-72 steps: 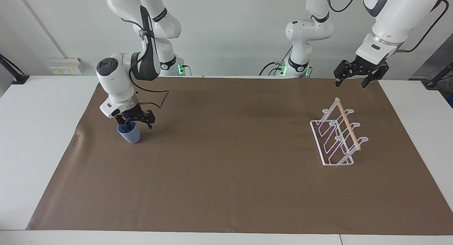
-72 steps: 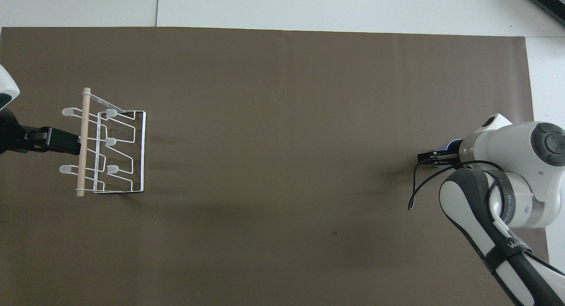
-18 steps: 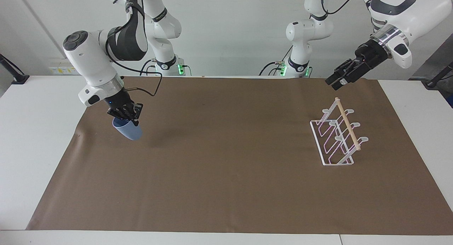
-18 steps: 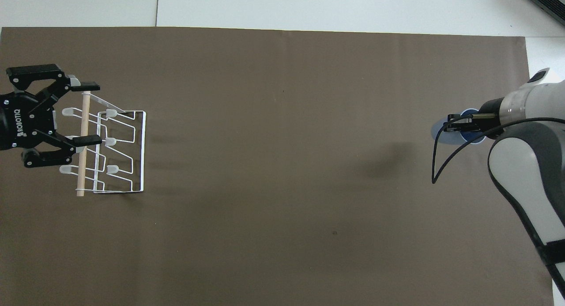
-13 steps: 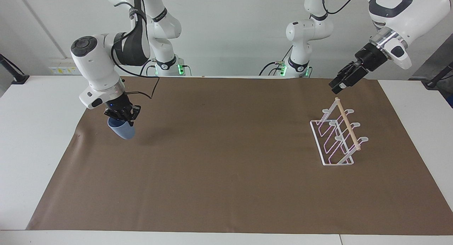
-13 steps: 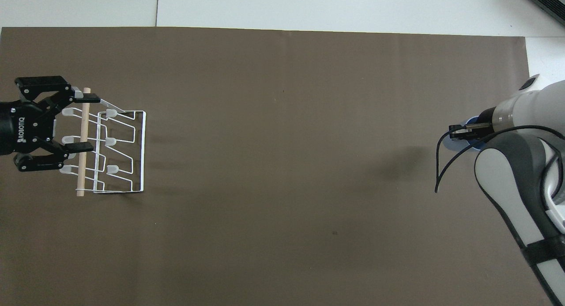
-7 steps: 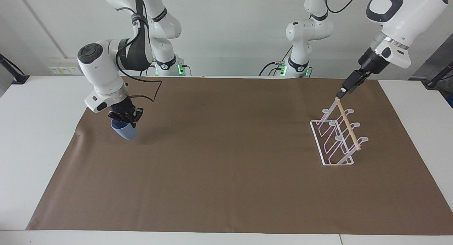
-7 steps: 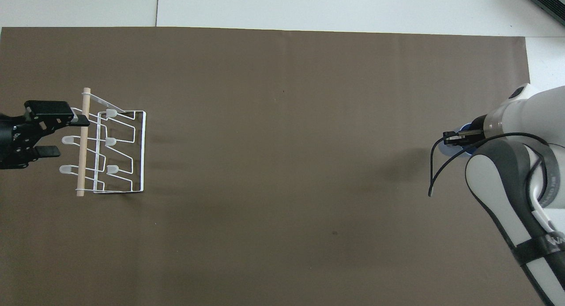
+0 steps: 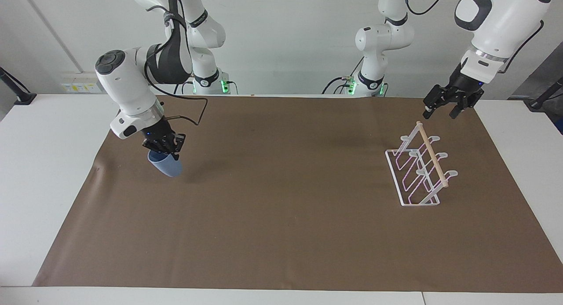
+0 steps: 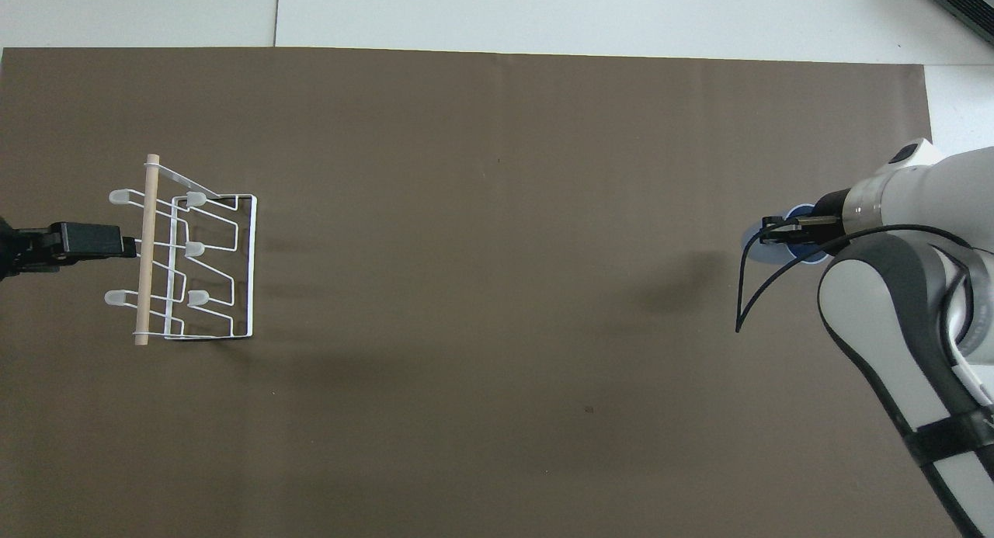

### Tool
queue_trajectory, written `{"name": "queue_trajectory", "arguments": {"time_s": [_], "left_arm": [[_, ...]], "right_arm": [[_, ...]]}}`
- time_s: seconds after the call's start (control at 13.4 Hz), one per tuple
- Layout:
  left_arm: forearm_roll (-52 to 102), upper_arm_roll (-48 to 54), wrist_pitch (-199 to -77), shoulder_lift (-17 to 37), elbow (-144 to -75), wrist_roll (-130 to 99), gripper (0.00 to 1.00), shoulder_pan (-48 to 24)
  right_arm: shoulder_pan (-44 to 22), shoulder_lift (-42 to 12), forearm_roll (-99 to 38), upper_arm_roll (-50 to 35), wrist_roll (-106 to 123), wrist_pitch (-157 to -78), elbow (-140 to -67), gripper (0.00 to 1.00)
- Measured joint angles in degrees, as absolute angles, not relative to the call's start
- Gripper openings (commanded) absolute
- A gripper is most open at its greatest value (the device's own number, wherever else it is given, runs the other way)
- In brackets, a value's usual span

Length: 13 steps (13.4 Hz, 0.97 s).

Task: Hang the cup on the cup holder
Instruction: 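Carry the blue cup sideways toward the open left gripper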

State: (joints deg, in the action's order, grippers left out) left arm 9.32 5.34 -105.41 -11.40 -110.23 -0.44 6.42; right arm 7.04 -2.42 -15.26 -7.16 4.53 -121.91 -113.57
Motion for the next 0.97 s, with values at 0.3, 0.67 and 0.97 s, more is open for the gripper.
{"name": "queue_trajectory", "arguments": {"time_s": [0.3, 0.67, 0.97], "left_arm": [[9.1, 5.4, -105.0, -11.4, -110.2, 0.2, 1.0, 6.4], [17.8, 5.5, -105.1, -11.4, -110.2, -11.3, 1.0, 6.4], [32.5, 6.0, -108.5, -11.5, -110.9, -26.8, 1.0, 6.2]], "right_arm": [[7.0, -1.7, -37.1, -10.4, 4.5, -121.9, -110.1, 0.0], [7.2, 0.1, -59.9, -17.2, 4.6, -121.7, -107.1, 0.0], [7.4, 0.7, -70.0, -24.3, 4.6, -121.8, -105.0, 0.0]]}}
